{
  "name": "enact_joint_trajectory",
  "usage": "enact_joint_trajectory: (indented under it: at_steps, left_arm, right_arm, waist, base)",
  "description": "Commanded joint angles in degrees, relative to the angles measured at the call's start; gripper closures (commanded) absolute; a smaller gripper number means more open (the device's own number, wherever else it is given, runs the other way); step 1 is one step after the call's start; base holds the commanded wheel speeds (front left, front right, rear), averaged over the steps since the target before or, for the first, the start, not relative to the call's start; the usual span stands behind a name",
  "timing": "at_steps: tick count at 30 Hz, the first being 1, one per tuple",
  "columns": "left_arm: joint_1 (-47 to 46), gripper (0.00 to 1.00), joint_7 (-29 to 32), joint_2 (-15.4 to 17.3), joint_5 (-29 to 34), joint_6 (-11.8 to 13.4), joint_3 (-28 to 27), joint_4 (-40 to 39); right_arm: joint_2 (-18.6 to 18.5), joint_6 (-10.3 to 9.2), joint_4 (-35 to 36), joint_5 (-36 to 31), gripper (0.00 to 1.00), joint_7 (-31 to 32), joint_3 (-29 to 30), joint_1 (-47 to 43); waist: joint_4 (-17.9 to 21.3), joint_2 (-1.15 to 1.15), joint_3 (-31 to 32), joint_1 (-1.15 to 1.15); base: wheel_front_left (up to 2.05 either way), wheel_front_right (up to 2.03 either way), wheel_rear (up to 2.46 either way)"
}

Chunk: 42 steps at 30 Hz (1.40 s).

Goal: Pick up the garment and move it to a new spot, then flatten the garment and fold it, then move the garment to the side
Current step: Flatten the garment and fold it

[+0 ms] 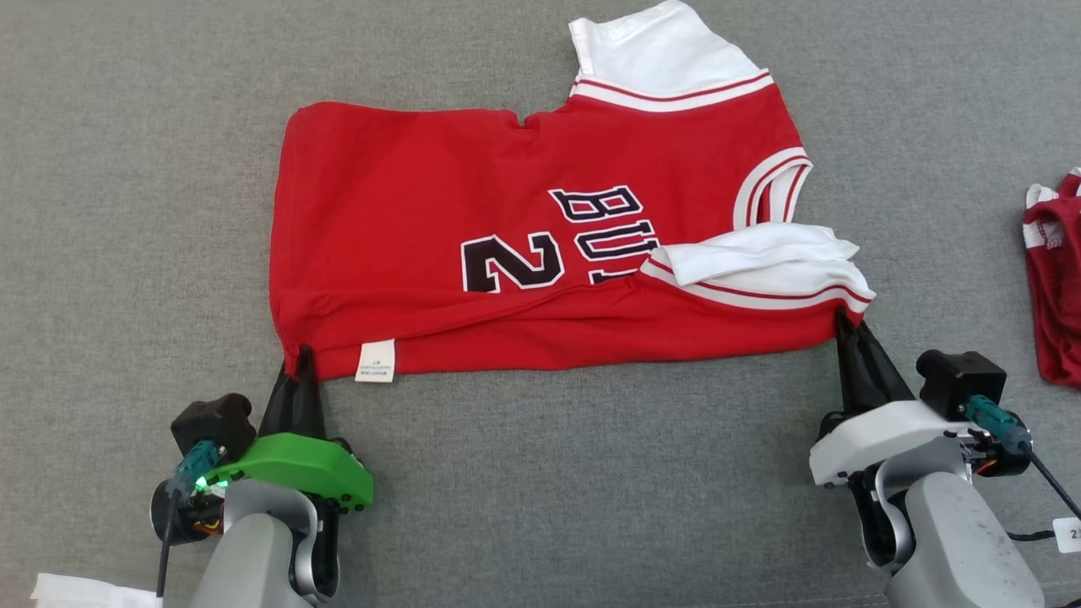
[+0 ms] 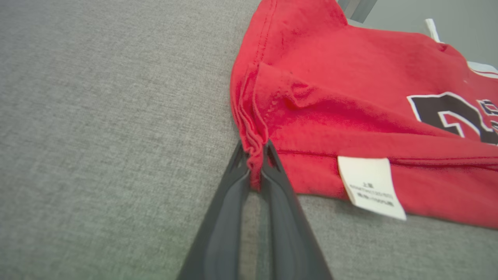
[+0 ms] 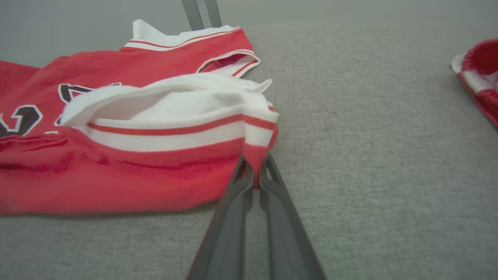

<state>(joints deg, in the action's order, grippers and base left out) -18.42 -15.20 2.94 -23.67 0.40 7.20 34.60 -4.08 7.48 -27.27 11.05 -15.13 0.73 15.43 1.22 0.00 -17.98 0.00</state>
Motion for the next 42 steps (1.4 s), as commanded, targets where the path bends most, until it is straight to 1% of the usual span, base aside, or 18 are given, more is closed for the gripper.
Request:
enact_joint_trajectory:
  at_steps: [1,4,6,11,15,18,22,25,26,27,29,31,35,40,42]
  left_arm:
    - [0.84,1.00,0.13,0.04,0.37,-0.30,-0.57,-1.09]
    - [0.71,1.00,0.09,0.10,0.18,-0.83,-1.95,-4.34]
    - [0.45,1.00,0.08,0.11,1.16,-1.15,-2.79,-6.11]
    - [1.99,1.00,0.09,0.12,0.88,-1.69,-4.20,-7.11]
    - [5.22,1.00,0.09,0.14,0.42,-1.14,-4.79,-5.67]
    - [9.21,1.00,0.09,0.14,-0.32,-0.13,-4.33,-4.22]
    - [14.53,1.00,0.09,0.18,-1.82,0.87,-2.69,-3.42]
    - [16.01,1.00,0.08,0.20,-2.51,1.43,-1.16,-3.16]
    - [15.93,0.68,0.09,0.20,-2.57,1.86,-0.85,-3.40]
    - [15.59,0.00,0.09,0.18,-2.72,1.58,-0.44,-3.60]
    - [13.85,0.00,0.09,0.15,-0.69,1.05,0.19,-4.55]
    - [12.02,0.00,0.08,0.19,-0.75,1.20,-0.54,-5.11]
    - [6.35,0.00,0.09,0.12,2.36,1.58,-1.48,-4.53]
    - [-2.44,0.00,0.09,0.50,4.08,0.47,-3.14,0.40]
    - [-5.73,0.00,0.09,1.26,4.59,-0.12,-3.69,2.98]
  right_arm:
    - [-0.19,0.00,0.97,0.92,1.00,0.01,0.26,-0.10]
    - [-0.45,0.00,2.96,1.44,1.00,0.01,0.40,0.30]
    - [-0.60,0.00,3.72,1.76,1.00,0.01,0.66,0.61]
    - [-1.06,0.00,4.14,2.59,1.00,0.01,0.45,-1.11]
    - [-1.62,-0.04,4.28,3.41,1.00,0.01,-1.21,-4.55]
    - [-2.14,-0.05,4.32,4.85,1.00,0.01,-2.33,-8.76]
    - [-2.59,-0.05,4.83,6.03,1.00,0.01,-2.92,-13.51]
    - [-2.58,-0.05,4.21,6.32,1.00,0.01,-2.38,-14.91]
    - [-2.55,-0.05,3.63,5.87,0.50,0.01,-1.87,-14.98]
    - [-2.39,-0.06,3.19,5.36,0.00,0.01,-1.51,-14.67]
    - [-1.99,-0.05,3.38,4.53,0.00,0.01,-1.03,-12.98]
    - [-1.71,-0.03,3.84,3.82,0.00,0.01,-0.57,-11.32]
    - [-1.64,-0.03,5.17,2.48,0.00,0.01,-0.03,-7.09]
    - [-1.79,-0.03,5.51,1.20,0.00,0.01,-2.00,-0.87]
    - [-1.79,-0.03,5.06,1.63,0.00,0.01,-2.78,1.72]
  waist:
    - [0.13,0.00,0.76,0.00]
    - [0.28,0.00,2.31,0.00]
    - [0.40,0.00,3.77,0.00]
    - [0.67,0.00,8.71,0.00]
    - [1.08,0.00,12.38,0.00]
    - [0.93,0.00,14.56,0.00]
    - [0.60,0.00,15.14,0.00]
    - [0.26,0.00,14.03,0.00]
    - [0.06,0.00,13.52,0.00]
    - [-0.08,0.00,12.95,0.00]
    - [-0.23,0.00,11.63,0.00]
    - [-0.24,0.00,10.00,0.00]
    - [-0.21,0.00,6.70,0.00]
    - [0.58,0.00,3.02,0.00]
    - [1.14,0.00,1.33,0.00]
  base:
    - [0.00,0.00,0.00]
    - [0.00,0.00,0.00]
    - [0.00,0.00,0.00]
    - [0.00,0.00,0.00]
    - [0.00,0.00,0.00]
    - [0.00,0.00,0.00]
    - [0.00,0.00,0.00]
    - [0.00,0.00,0.00]
    - [0.00,0.00,0.00]
    - [0.00,0.00,0.00]
    - [0.00,0.00,0.00]
    - [0.00,0.00,0.00]
    - [0.00,0.00,0.00]
    - [0.00,0.00,0.00]
    - [0.00,0.00,0.00]
